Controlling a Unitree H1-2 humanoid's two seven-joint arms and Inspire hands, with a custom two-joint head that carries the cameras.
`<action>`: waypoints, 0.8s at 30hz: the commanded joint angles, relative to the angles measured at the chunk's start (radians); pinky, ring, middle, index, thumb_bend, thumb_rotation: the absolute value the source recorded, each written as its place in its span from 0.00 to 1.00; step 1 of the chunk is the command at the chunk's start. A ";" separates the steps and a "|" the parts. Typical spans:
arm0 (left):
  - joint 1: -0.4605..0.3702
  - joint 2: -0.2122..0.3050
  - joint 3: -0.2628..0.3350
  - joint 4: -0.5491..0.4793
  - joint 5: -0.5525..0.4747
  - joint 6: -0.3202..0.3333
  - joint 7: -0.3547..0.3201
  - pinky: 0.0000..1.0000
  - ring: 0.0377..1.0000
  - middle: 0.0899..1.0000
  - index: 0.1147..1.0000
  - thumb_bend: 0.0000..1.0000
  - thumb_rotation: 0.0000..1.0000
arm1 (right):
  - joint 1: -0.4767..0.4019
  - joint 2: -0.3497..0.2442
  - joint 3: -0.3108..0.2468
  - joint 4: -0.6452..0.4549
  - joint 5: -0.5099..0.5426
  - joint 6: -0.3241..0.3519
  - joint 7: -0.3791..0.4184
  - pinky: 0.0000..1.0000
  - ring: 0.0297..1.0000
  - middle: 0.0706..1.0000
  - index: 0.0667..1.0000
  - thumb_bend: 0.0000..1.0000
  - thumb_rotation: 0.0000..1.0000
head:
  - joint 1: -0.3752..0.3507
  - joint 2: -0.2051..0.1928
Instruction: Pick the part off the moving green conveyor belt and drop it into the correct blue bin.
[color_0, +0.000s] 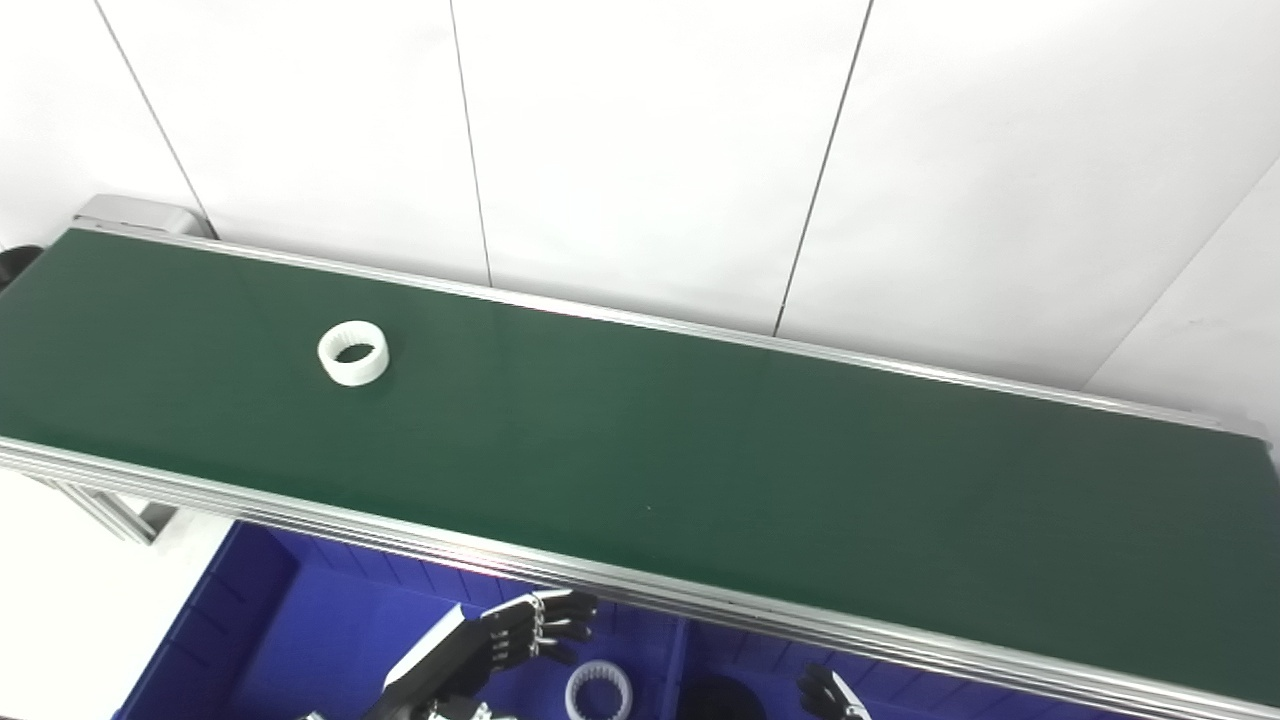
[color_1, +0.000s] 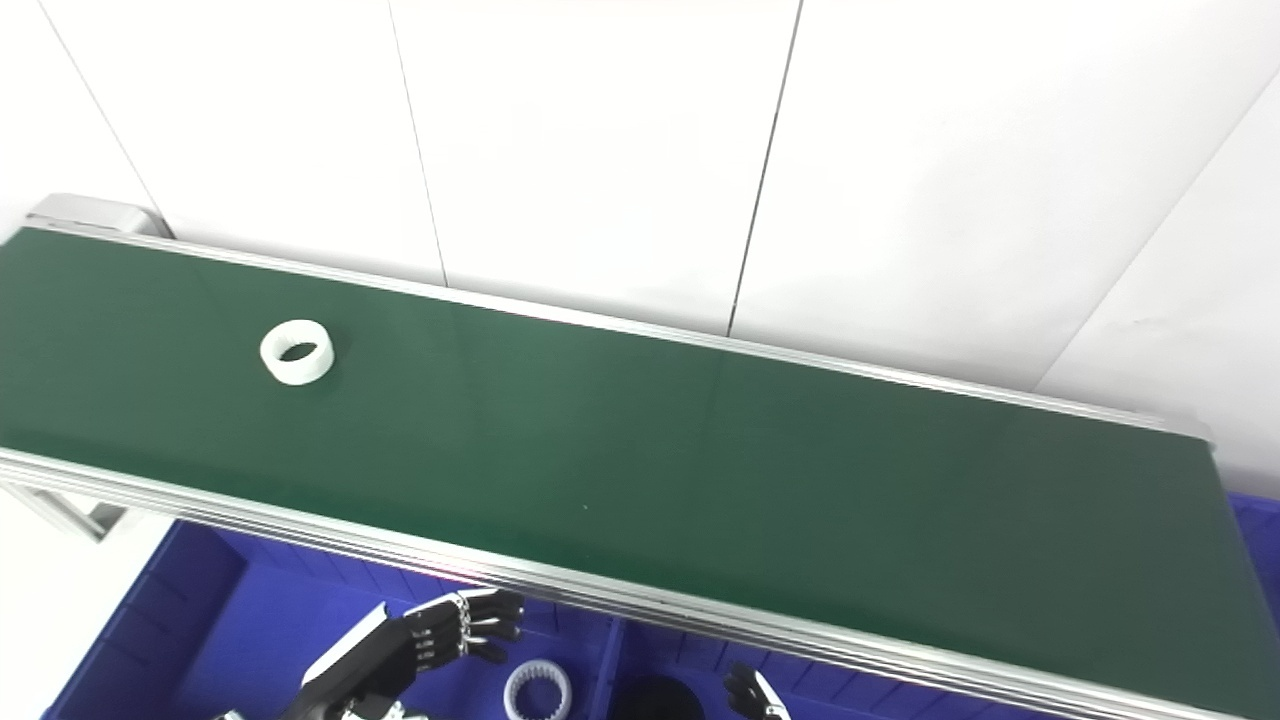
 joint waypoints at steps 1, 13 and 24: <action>-0.005 -0.019 0.013 -0.016 -0.031 -0.033 0.023 0.69 0.76 0.79 0.75 0.93 0.43 | -0.003 -0.004 0.003 -0.007 0.013 -0.060 -0.011 0.80 0.85 0.85 0.88 0.80 0.41 | 0.000 -0.001; -0.125 -0.009 0.039 -0.248 0.008 -0.033 0.133 0.67 0.75 0.79 0.77 0.97 0.49 | -0.028 -0.022 0.019 0.016 0.022 -0.060 -0.044 0.79 0.84 0.84 0.86 0.79 0.38 | 0.002 -0.016; -0.297 0.019 0.018 -0.308 0.178 0.054 0.331 0.75 0.82 0.87 0.84 0.84 0.57 | -0.044 -0.050 0.054 0.020 0.038 -0.060 -0.093 0.73 0.82 0.82 0.85 0.80 0.38 | 0.004 -0.016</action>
